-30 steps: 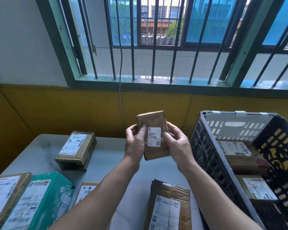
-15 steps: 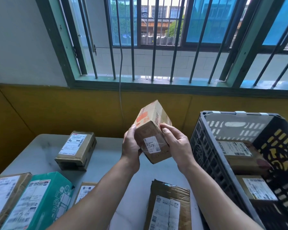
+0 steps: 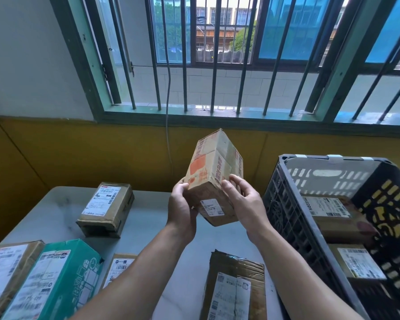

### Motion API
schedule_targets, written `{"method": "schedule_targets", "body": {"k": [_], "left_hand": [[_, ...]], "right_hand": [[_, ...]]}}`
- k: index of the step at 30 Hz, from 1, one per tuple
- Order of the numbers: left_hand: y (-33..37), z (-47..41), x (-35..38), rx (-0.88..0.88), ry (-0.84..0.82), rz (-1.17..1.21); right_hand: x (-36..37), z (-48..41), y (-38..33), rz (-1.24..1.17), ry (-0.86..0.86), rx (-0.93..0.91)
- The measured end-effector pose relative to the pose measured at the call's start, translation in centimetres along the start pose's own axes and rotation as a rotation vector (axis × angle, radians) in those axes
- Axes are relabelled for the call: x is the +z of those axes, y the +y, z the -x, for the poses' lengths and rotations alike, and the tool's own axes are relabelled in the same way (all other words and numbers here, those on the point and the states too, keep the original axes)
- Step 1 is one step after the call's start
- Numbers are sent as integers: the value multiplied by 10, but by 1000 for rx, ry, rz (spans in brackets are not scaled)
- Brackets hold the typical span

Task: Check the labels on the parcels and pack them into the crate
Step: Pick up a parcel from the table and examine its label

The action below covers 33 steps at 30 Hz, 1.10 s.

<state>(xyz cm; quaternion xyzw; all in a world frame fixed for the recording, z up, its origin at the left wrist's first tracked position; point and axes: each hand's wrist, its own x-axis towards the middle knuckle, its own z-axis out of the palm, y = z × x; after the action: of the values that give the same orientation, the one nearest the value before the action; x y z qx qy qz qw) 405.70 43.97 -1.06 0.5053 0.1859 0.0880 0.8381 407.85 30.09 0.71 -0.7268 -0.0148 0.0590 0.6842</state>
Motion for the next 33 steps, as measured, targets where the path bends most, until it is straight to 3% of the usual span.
{"method": "schedule_targets", "body": {"k": [14, 29, 33], "left_hand": [[2, 4, 3, 9, -78, -100], [-4, -1, 4, 72, -44, -197], [0, 0, 3, -47, -97, -283]], "right_hand": [[2, 4, 4, 135, -71, 6], [-2, 2, 4, -63, -84, -39], [-4, 1, 4, -147, -103, -49]]}}
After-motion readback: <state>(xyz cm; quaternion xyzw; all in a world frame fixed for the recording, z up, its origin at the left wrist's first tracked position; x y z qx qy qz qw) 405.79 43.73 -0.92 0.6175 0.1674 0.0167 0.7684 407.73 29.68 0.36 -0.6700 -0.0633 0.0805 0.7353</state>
